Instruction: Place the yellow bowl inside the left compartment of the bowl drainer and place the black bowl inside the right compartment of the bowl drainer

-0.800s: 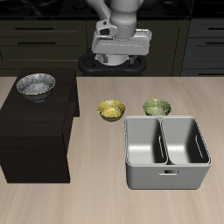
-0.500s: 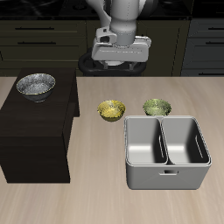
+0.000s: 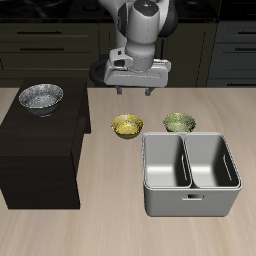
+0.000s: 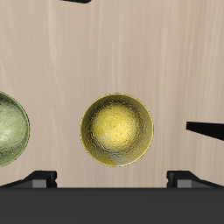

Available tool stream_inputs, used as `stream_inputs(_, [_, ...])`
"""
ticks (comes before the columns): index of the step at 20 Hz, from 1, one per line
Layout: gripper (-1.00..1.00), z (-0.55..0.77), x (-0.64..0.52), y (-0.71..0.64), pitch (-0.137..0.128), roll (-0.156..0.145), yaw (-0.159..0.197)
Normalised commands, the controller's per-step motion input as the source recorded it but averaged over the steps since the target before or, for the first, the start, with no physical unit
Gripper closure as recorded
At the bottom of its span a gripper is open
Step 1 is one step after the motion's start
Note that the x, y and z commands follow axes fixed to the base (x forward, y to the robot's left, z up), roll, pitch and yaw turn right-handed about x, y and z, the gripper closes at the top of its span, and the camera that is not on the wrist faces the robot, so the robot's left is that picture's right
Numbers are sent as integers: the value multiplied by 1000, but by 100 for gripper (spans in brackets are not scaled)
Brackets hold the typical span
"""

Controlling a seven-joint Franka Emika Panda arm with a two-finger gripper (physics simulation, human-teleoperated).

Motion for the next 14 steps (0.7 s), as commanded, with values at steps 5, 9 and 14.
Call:
stream_inputs(5, [-100, -357, 115, 86, 34, 1, 6])
stream_inputs(9, [-100, -290, 53, 74, 35, -1, 4])
stream_inputs(14, [-100, -314, 52, 47, 40, 4, -5])
